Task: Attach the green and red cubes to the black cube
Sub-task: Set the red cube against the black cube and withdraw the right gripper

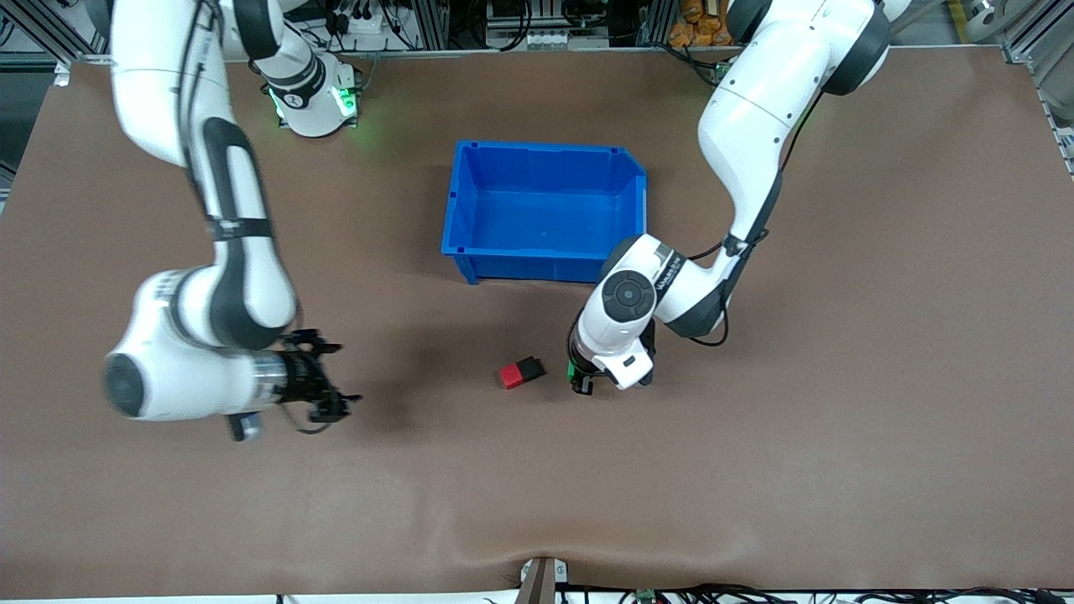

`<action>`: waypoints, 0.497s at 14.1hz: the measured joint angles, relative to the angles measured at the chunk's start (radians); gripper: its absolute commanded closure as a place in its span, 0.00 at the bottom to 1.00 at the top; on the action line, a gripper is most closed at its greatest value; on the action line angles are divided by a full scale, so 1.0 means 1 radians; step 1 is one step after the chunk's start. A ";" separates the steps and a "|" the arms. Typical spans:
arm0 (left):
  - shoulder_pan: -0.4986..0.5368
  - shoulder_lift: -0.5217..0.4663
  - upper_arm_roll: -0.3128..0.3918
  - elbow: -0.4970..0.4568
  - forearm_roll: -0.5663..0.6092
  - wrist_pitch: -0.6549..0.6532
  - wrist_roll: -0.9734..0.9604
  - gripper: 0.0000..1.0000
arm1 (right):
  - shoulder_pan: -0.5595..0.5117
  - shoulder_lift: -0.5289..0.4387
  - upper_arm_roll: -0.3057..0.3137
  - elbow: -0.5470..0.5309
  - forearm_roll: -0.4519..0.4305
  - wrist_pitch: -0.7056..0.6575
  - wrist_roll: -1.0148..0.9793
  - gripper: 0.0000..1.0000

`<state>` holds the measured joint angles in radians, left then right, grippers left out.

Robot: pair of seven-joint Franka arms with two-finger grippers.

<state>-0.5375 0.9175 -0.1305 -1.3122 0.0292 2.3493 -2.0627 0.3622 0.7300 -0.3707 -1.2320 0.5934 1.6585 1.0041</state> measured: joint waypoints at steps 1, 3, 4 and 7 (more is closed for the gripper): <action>-0.008 0.014 0.000 0.007 0.000 0.012 -0.017 1.00 | -0.008 -0.011 -0.032 0.008 -0.001 -0.029 -0.073 0.00; -0.020 0.032 0.000 0.019 -0.003 0.026 -0.041 1.00 | -0.010 -0.042 -0.102 0.018 -0.004 -0.065 -0.224 0.00; -0.024 0.037 0.000 0.021 -0.012 0.026 -0.047 1.00 | -0.009 -0.062 -0.139 0.021 -0.006 -0.087 -0.302 0.00; -0.027 0.043 0.000 0.023 -0.072 0.026 -0.055 1.00 | -0.012 -0.120 -0.254 0.022 -0.008 -0.188 -0.512 0.00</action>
<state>-0.5647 0.9604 -0.1309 -1.2896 -0.0432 2.3749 -2.1173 0.3499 0.6100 -0.6244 -1.2097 0.5858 1.4701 0.4918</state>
